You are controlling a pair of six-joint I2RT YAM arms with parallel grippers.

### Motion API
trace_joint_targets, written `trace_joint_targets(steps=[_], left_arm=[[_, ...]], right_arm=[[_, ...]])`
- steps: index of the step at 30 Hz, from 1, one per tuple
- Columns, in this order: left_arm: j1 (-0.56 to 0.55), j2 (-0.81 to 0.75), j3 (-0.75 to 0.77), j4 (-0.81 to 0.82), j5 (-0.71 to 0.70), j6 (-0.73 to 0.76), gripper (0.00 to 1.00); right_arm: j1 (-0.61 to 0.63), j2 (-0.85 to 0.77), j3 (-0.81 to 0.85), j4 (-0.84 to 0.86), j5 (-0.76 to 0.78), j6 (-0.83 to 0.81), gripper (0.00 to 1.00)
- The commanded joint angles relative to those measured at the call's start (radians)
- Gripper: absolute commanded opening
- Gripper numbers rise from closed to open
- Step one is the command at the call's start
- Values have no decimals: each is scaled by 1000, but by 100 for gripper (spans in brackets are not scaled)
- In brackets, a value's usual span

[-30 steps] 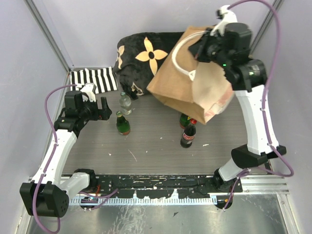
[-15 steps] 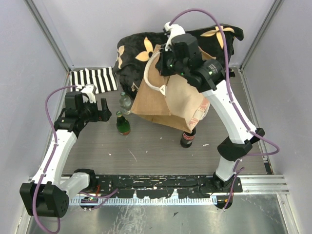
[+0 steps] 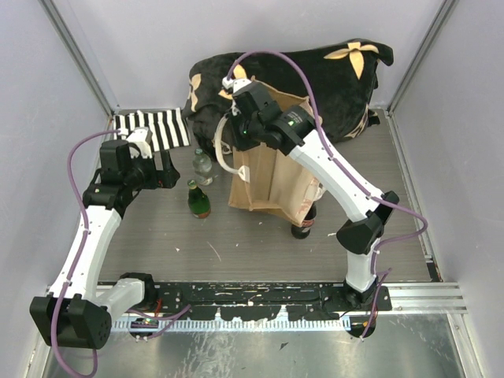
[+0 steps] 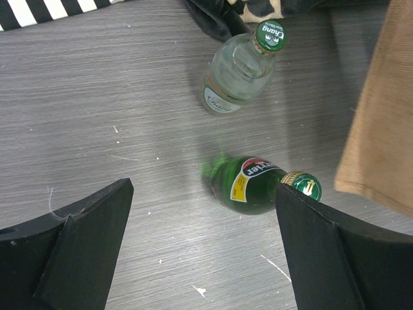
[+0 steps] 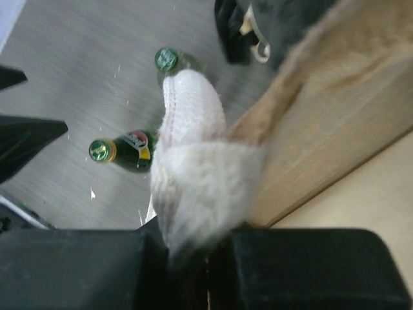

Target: Place the beverage into the canvas bag

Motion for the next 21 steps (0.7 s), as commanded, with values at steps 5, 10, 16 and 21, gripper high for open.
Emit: trace_joint_targets(steps=[5, 10, 16, 21], left_arm=[[-2, 5, 64, 24, 18, -19, 98], [-2, -5, 48, 22, 20, -19, 98], [-2, -8, 38, 24, 24, -18, 98], [-3, -4, 41, 29, 30, -19, 98]], right_arm=[[21, 54, -6, 3, -129, 18, 4], [29, 80, 51, -64, -132, 30, 1], [63, 80, 69, -142, -145, 54, 1], [119, 91, 10, -192, -150, 73, 1]])
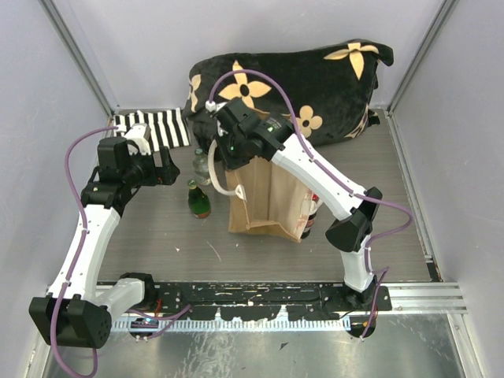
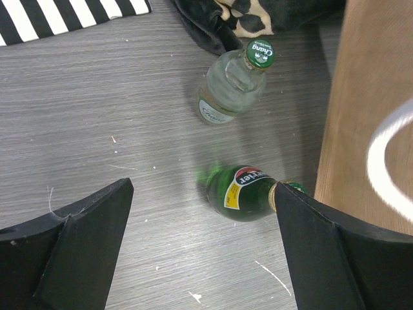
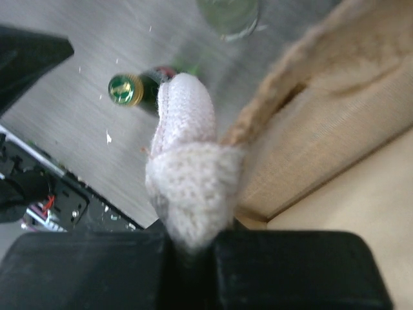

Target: Place the beverage into the canvas bag

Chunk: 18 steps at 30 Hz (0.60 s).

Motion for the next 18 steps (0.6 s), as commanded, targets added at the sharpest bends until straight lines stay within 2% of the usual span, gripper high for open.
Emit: trace_joint_targets(steps=[1, 5, 6, 8, 11, 13, 18], left_arm=[[-3, -13, 7, 27, 23, -7, 98], [-2, -14, 6, 26, 27, -7, 98], [-2, -16, 6, 26, 28, -7, 98], [-2, -17, 6, 25, 30, -13, 98], [-2, -23, 14, 19, 39, -13, 98], [-2, -26, 20, 18, 47, -11, 98], [-2, -33, 42, 8, 107, -21, 98]], right_arm=[[60, 0, -47, -63, -54, 44, 1], [70, -32, -158, 15, -67, 78, 1], [71, -35, -174, 31, -58, 82, 6], [71, -34, -190, 50, -30, 92, 23], [69, -32, -181, 75, 9, 99, 42], [69, -31, -154, 82, 34, 100, 50], [69, -36, -64, 80, 114, 90, 60]])
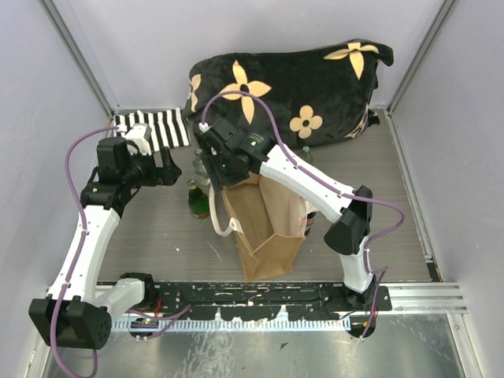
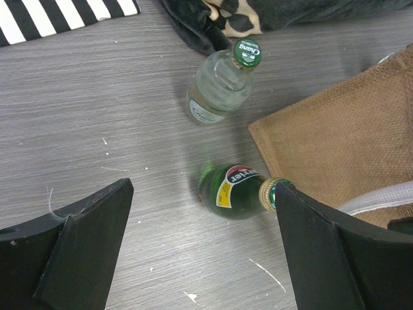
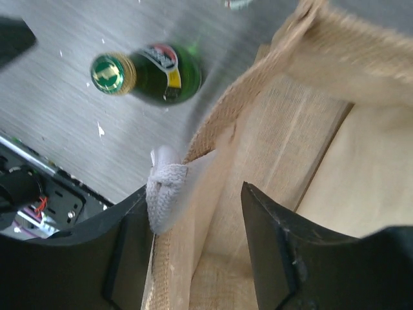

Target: Place the beverage into the canvas bag

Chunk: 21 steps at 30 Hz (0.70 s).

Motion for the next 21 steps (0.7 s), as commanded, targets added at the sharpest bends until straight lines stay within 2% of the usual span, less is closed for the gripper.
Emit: trace_joint_targets(steps=[1, 6, 12, 21], left_arm=[[-2, -23, 48, 3, 84, -23, 98], [-24, 4, 121, -69, 184, -36, 98], [-125, 36, 274, -207, 233, -84, 100], [-270, 117, 386, -443, 317, -176, 94]], right_arm=[[-1, -41, 112, 52, 101, 3, 62], [-1, -68, 145, 66, 166, 2, 65], [-30, -105, 184, 18, 287, 6, 66], [-145, -224, 62, -61, 308, 2, 67]])
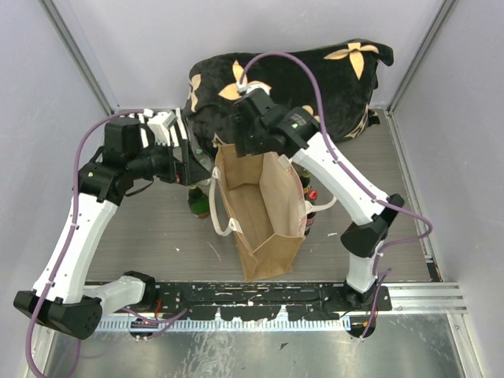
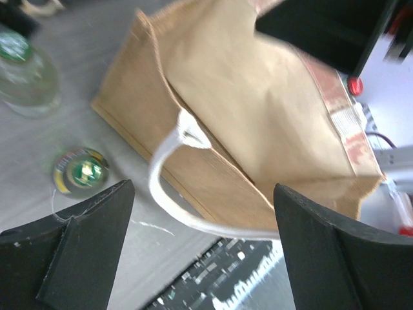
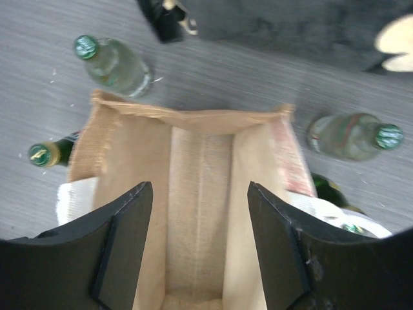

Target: Place the beverage into the canvas bag

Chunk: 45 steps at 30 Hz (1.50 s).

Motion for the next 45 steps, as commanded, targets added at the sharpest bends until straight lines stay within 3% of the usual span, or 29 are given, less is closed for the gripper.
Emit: trace_joint_targets(steps=[1, 17, 22, 24, 29, 33, 37, 45], left_arm=[[-71, 42, 39, -175, 78, -66, 94], [-240, 212, 30, -86, 53, -277, 93], [-275, 260, 30, -39, 27, -289, 86], [-280, 273, 33, -26, 20, -290, 79], [-284, 286, 41, -15, 17, -284, 59], [-284, 289, 44, -16, 19, -279, 32], [-284, 293, 77, -33, 18, -264, 2], [-284, 311, 226, -108, 30, -207, 0]], right_arm=[[-47, -128, -67, -40, 49, 3, 67], [-184, -320, -424, -48, -27, -19, 66], [-213, -336, -503, -17, -74, -29, 62], [-218, -336, -524, -13, -90, -33, 57], [-226, -339, -552, 7, -152, -40, 22], [-228, -340, -554, 8, -163, -44, 1], [-227, -346, -521, -7, -160, -45, 1], [-230, -351, -367, -90, -132, -45, 1]])
